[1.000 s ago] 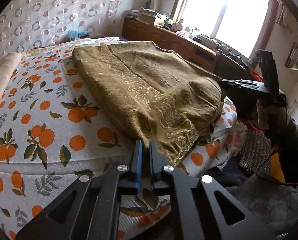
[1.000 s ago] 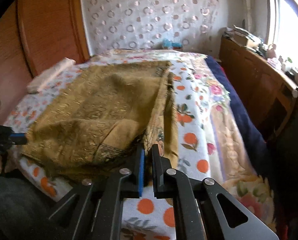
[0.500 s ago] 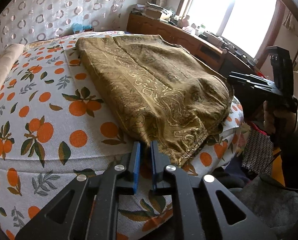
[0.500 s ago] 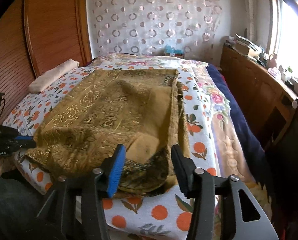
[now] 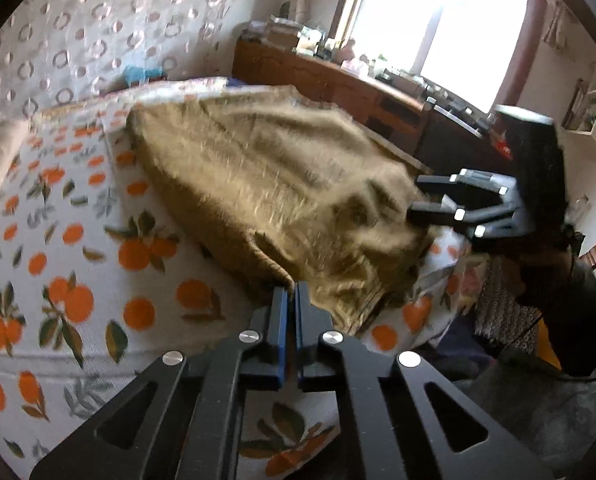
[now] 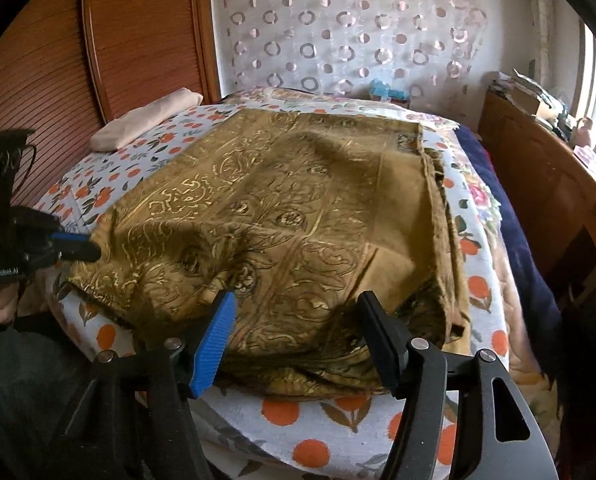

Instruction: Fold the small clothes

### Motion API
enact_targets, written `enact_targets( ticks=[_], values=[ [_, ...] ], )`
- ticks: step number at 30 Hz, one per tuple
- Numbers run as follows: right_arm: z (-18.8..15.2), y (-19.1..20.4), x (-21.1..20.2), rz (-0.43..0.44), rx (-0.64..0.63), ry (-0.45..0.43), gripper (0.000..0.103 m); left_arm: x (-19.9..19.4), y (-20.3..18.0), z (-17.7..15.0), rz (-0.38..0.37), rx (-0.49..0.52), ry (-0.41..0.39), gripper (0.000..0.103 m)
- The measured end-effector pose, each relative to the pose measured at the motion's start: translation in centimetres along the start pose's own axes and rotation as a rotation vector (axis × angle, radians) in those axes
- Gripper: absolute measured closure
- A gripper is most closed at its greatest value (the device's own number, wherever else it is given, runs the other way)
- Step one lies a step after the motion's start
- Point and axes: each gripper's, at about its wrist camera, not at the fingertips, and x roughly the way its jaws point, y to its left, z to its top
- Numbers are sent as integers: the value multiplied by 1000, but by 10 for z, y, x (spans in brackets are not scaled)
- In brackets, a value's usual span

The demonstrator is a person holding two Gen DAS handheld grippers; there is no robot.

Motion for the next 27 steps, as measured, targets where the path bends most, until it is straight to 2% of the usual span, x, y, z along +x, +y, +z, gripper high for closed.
enact_targets(
  ticks=[7, 13, 17, 27],
  values=[
    [1, 11, -7, 31, -23, -19, 32, -23, -7, 39, -10, 19, -120, 100],
    [1, 20, -17, 73, -35, -52, 32, -25, -8, 66, -10, 12, -182, 100],
    [-1, 23, -18, 67, -53, -61, 32, -24, -7, 76, -10, 1, -205, 100],
    [-10, 17, -3, 20, -69, 2, 31, -18, 1, 82, 9, -29, -216, 100]
  ],
)
